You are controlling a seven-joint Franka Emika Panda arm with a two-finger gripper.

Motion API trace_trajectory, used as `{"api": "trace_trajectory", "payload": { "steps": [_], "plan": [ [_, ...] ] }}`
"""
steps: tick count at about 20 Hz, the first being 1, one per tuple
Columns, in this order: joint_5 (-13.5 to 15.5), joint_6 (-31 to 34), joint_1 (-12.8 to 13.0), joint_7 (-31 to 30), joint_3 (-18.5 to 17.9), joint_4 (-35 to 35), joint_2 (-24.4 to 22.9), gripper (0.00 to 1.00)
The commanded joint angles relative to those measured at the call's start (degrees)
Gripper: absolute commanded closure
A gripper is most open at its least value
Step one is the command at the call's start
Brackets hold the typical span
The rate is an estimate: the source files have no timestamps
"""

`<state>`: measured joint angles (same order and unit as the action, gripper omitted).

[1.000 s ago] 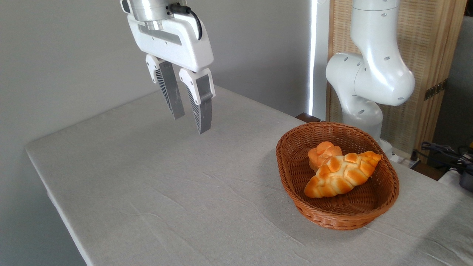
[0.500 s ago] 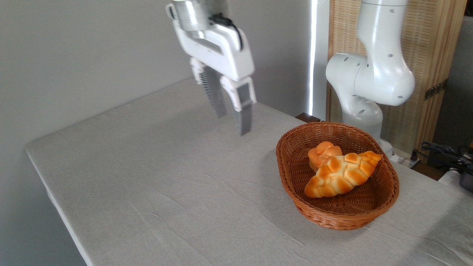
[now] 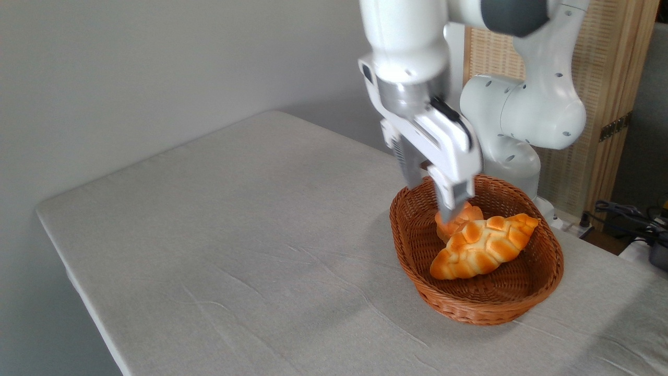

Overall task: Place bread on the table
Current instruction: 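Lower the gripper into the basket over the braided bread roll, then close the gripper fingers around the braided bread roll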

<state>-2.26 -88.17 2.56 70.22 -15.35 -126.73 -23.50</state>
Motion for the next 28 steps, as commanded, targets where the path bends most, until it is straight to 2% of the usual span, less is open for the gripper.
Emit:
{"api": "trace_trajectory", "payload": {
  "steps": [1, 4, 7, 11, 13, 16, 28],
  "plan": [
    [-3.54, -3.14, 0.34, 0.79, -2.39, -5.53, -0.93, 0.00],
    [-3.72, -5.51, 0.34, 1.23, -3.11, -8.44, -0.75, 0.00],
    [-6.70, -6.93, 0.34, 3.95, -3.72, -8.62, -0.75, 0.00],
    [-9.08, -7.63, 0.34, 5.80, -5.21, -8.71, -0.40, 0.00],
    [-9.08, -8.59, 0.34, 7.29, -7.49, -9.50, -0.31, 0.00],
    [-9.08, -10.00, 0.34, 8.79, -9.08, -11.17, -0.40, 0.00],
    [-9.08, -12.29, 0.34, 8.79, -9.26, -13.46, -0.31, 0.00]
  ]
}}
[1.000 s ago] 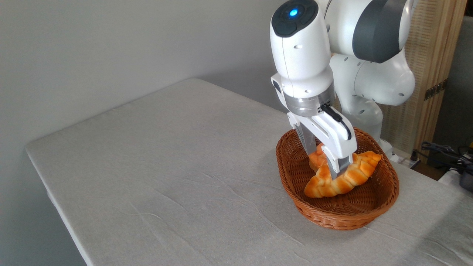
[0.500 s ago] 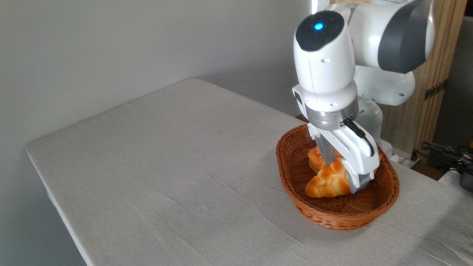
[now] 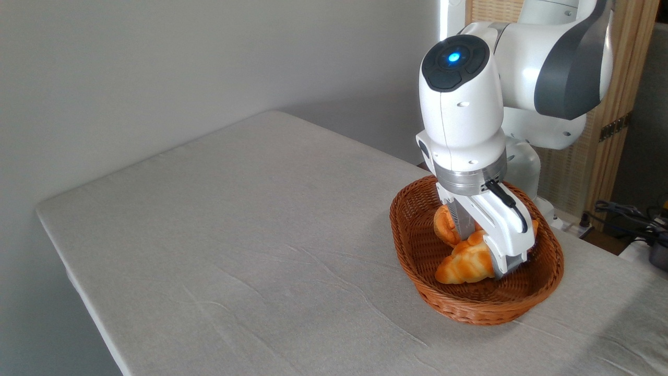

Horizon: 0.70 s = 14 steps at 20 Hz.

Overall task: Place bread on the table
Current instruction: 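Close the gripper fingers around the braided bread roll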

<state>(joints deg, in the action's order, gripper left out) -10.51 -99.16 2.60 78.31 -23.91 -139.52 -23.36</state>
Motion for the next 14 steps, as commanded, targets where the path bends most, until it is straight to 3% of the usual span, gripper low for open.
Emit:
{"api": "trace_trajectory", "payload": {
  "steps": [1, 2, 4, 5, 9, 14],
  "plan": [
    [-0.83, -1.30, 0.30, 0.70, -0.70, -0.67, -0.46, 0.03],
    [-0.83, -1.30, 0.30, 0.79, -0.70, -0.58, -0.46, 0.15],
    [-0.83, -1.21, 0.39, 1.31, -0.70, -0.58, -0.46, 0.53],
    [-0.83, -1.21, 0.39, 1.58, -0.70, -0.58, -0.46, 0.59],
    [-0.74, -1.21, 0.48, 1.49, -0.70, -0.58, -0.46, 0.68],
    [-0.74, -1.21, 0.56, 1.58, -0.70, -0.49, -0.46, 0.69]
  ]
}}
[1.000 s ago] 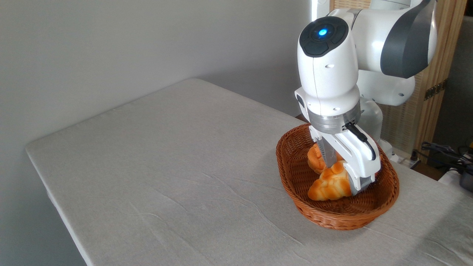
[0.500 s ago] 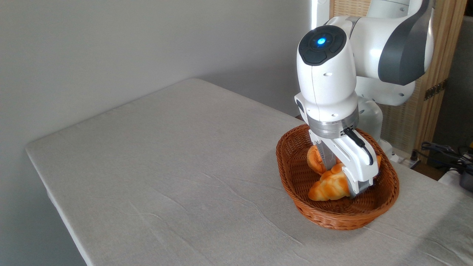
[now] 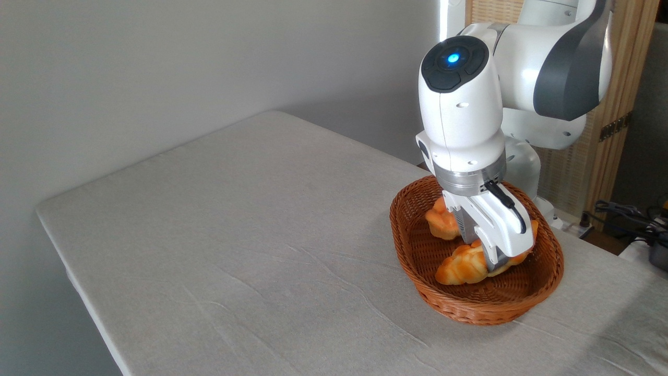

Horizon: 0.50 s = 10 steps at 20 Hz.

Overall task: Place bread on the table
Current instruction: 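Close the gripper fingers around the braided bread roll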

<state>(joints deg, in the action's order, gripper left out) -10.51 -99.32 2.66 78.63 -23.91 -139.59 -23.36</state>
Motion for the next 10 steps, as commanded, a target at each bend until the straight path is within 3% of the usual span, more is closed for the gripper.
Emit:
{"api": "trace_trajectory", "payload": {
  "steps": [1, 10],
  "plan": [
    [-0.74, -0.79, 0.59, 1.17, -0.70, -0.33, -0.46, 0.69],
    [-0.57, 2.91, 2.17, 1.43, -0.17, 3.80, -0.19, 0.69]
  ]
}}
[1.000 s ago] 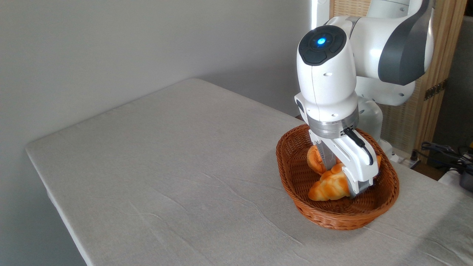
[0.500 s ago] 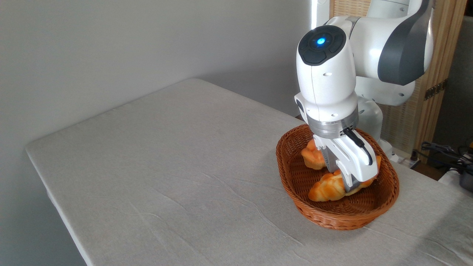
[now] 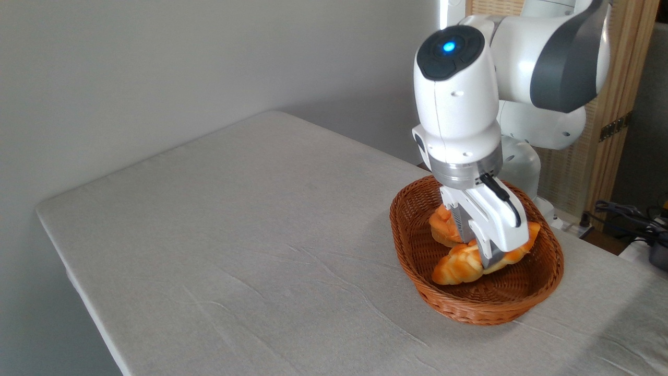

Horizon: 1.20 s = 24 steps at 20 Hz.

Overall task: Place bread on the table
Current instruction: 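Close the gripper fingers around the braided bread roll, then lift the braided roll out of the basket and carry it onto the table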

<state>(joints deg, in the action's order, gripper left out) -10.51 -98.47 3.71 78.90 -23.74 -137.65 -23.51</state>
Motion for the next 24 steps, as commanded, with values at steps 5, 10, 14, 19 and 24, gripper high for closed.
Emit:
{"api": "trace_trajectory", "payload": {
  "steps": [5, 10, 14, 19, 24],
  "plan": [
    [-0.48, 4.95, 1.47, 1.26, 0.80, 3.87, 0.13, 0.69],
    [-0.92, 9.08, 3.40, 2.05, 1.76, 7.47, 1.71, 0.69],
    [-1.18, 13.03, 4.46, 2.75, 3.08, 11.69, 3.20, 0.69],
    [-1.10, 19.80, 6.92, 3.46, 9.66, 24.94, 8.90, 0.68],
    [6.61, 17.63, 8.23, -9.05, 14.86, 36.82, 15.93, 0.68]
  ]
}}
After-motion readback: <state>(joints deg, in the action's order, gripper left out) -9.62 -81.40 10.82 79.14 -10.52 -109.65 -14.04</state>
